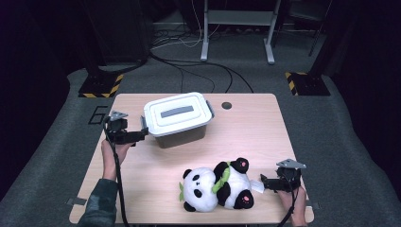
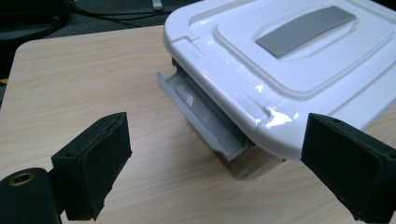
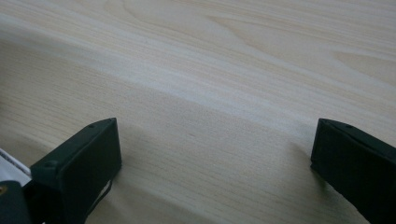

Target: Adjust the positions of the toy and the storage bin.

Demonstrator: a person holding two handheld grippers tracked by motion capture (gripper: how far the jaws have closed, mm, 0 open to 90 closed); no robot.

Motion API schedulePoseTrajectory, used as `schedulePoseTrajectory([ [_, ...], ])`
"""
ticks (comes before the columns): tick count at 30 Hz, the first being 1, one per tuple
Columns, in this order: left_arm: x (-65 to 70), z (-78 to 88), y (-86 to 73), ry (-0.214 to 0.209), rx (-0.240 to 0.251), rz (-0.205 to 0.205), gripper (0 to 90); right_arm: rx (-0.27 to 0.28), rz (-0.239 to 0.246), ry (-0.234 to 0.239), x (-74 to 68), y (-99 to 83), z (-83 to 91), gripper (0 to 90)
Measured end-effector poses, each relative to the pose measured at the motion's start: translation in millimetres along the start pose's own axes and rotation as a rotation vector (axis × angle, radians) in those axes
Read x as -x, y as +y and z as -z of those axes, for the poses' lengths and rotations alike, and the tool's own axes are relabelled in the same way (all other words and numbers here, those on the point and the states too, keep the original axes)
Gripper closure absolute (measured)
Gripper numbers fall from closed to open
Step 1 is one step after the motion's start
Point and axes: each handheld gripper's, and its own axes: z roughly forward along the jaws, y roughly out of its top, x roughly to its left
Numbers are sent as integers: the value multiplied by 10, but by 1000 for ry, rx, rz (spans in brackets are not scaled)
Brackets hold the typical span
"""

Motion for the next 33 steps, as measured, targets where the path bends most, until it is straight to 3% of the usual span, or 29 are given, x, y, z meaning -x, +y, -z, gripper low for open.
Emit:
schedulePoseTrajectory([
  [8, 64, -183, 161, 10, -19, -21, 121, 0, -2, -3, -4, -1, 1, 6],
  [14, 47, -351, 193, -1, -74, -18, 156, 0, -2, -3, -5, -1, 1, 6],
  [16, 36, -389, 187, -35, -75, 0, 173, 0, -1, -2, -4, -1, 2, 7],
  [22, 8, -413, 186, -84, -67, 36, 278, 0, 1, 0, -3, -2, 2, 10],
  [26, -39, -469, 166, -170, -61, 95, 336, 0, 1, 0, -3, -2, 3, 10],
  [30, -91, -497, 152, -197, -52, 135, 349, 0, 1, 0, -3, -2, 3, 11],
  [33, -103, -491, 150, -210, -49, 137, 382, 1, 1, 1, -3, -2, 3, 12],
])
